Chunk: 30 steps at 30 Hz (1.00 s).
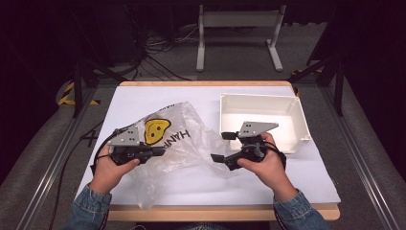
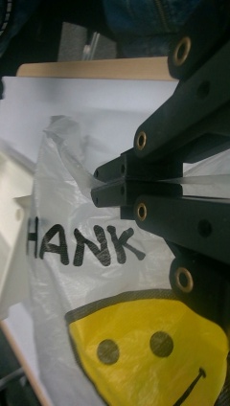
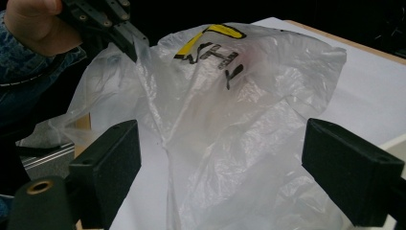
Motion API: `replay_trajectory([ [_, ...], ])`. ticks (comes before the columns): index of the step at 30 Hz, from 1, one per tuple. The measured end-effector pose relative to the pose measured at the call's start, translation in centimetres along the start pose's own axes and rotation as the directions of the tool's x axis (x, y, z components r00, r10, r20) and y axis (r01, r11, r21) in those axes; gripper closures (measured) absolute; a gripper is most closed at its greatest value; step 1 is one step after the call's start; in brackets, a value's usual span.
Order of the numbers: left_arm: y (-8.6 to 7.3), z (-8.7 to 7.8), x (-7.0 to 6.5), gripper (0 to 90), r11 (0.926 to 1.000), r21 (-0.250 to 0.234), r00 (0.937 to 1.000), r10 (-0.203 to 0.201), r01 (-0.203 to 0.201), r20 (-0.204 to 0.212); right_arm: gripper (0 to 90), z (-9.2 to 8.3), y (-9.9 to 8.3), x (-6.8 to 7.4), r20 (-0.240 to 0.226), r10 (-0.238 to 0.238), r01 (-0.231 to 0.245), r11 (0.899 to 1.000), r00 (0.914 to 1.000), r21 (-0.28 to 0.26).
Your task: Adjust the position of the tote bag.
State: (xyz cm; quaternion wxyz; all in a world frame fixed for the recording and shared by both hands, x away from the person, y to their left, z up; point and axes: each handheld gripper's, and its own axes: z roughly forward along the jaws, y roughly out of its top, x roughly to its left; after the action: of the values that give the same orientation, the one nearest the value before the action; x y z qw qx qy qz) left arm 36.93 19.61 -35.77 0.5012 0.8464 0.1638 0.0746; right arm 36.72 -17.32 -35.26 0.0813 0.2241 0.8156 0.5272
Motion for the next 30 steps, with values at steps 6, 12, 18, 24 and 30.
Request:
replay_trajectory([
  [6,0.5,-0.5,1.0,89.9,0.9979,-0.062,0.9990,-0.023,0.021,-0.037,14.6,-0.3,0.5,0.6,-0.002,-0.019,0.019,0.999,0.9998,-0.032],
  [12,-0.3,-1.4,2.9,89.8,0.9918,-0.110,0.9932,-0.075,0.065,-0.088,14.9,-0.9,0.5,0.7,0.015,-0.021,0.021,0.998,0.9997,-0.061],
  [18,-1.0,-2.9,4.3,89.8,0.9807,-0.166,0.9861,-0.122,0.103,-0.113,14.9,-1.0,0.2,0.5,0.031,-0.014,0.016,0.998,0.9994,-0.059],
  [24,-1.8,-4.4,5.5,89.8,0.9672,-0.212,0.9724,-0.175,0.141,-0.154,14.8,-1.3,-0.1,0.0,0.051,-0.003,0.006,0.998,0.9987,-0.070],
  [30,-2.4,-4.9,6.1,89.7,0.9553,-0.238,0.9600,-0.220,0.176,-0.173,14.5,-1.3,-0.7,-0.9,0.084,0.007,-0.002,0.998,0.9965,-0.061],
])
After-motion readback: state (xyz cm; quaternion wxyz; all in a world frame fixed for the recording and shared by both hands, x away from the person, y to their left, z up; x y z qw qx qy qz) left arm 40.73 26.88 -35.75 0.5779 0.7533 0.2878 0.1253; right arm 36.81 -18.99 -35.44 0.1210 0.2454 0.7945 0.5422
